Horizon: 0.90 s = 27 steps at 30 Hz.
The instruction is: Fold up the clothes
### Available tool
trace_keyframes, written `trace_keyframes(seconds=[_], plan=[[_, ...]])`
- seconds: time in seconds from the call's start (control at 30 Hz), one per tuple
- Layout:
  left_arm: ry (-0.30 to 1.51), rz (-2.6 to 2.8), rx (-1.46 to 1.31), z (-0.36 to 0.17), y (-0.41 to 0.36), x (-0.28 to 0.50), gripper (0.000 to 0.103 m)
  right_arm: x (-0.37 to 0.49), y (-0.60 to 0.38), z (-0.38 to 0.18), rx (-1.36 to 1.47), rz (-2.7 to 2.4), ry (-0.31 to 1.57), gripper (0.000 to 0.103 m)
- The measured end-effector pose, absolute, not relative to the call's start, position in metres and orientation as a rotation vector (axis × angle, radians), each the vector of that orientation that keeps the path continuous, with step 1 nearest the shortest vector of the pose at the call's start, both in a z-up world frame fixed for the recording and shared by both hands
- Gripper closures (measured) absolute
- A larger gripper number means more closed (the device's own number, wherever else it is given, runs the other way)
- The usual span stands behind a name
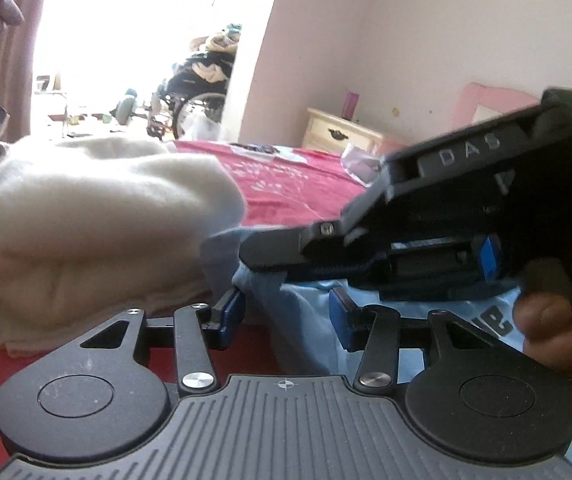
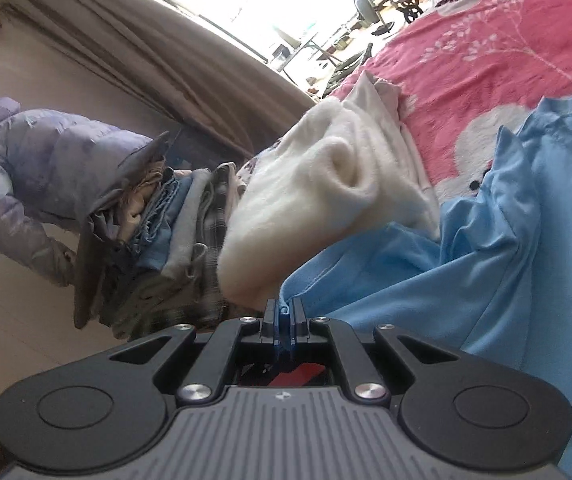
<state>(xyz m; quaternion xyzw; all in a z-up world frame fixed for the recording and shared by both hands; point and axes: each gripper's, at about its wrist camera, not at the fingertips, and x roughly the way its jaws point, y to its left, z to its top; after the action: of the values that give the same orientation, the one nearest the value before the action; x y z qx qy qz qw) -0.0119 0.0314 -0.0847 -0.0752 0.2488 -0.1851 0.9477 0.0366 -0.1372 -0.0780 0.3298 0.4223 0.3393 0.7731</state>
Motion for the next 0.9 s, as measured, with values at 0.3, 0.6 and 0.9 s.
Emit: trace_keyframes(seconds=[0.3,0.6,0.9], plan=[[0.484,-0.337,-0.185,-0.082,0.031,-0.009,0.087,0.035,-0.149,-0.080,0.822,0.731,0.943,0.092],[0.520,-0.297,-0.254,-0.088,0.042,-0.008,0.100,0.018,-0.214,-0.088,0.907,0.565,0.918,0.072],[0.464,-0.398,0.008,-0.097,0.010,-0.044,0.100,0.049,-0.201,-0.082,0.627,0.433,1.020,0.072]])
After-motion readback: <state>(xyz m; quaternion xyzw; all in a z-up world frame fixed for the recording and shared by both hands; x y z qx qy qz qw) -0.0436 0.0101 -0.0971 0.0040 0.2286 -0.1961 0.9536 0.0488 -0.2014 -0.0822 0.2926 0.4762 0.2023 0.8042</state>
